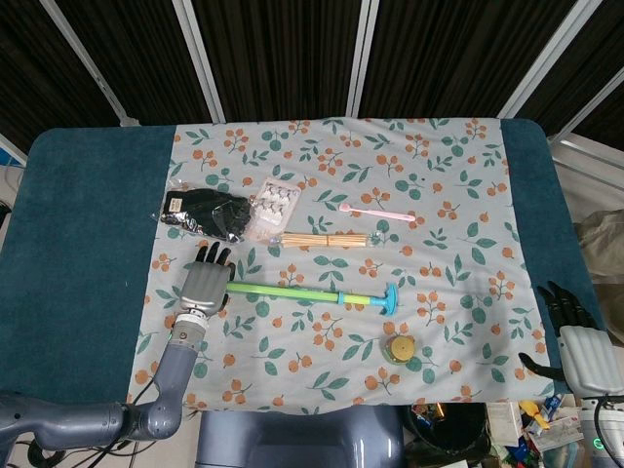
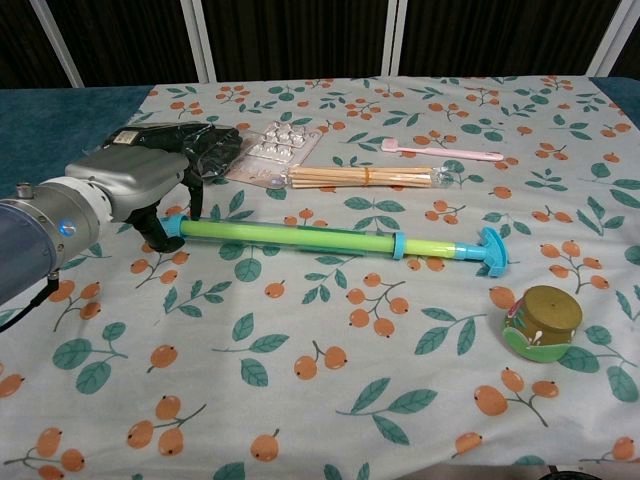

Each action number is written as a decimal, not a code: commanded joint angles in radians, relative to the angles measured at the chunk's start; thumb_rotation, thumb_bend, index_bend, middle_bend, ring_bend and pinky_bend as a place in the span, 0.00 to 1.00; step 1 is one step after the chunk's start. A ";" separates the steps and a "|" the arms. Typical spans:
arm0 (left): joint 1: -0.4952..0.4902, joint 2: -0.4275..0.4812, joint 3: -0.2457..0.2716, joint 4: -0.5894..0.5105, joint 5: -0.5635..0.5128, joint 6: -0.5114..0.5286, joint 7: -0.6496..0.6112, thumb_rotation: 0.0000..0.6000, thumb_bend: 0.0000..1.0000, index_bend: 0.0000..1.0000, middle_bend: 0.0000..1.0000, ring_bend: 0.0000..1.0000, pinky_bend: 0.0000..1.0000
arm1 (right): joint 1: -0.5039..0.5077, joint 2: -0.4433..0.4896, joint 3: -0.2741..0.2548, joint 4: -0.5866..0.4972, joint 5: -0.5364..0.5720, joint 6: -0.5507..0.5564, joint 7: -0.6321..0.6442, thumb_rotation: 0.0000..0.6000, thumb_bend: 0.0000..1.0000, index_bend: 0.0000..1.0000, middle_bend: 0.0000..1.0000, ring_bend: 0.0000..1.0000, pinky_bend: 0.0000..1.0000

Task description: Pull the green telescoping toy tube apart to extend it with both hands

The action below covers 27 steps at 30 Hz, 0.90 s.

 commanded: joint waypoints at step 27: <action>0.011 0.010 -0.008 -0.013 0.024 0.029 -0.013 1.00 0.36 0.51 0.16 0.00 0.11 | -0.003 -0.001 0.001 -0.009 0.000 0.007 -0.009 1.00 0.09 0.00 0.00 0.00 0.16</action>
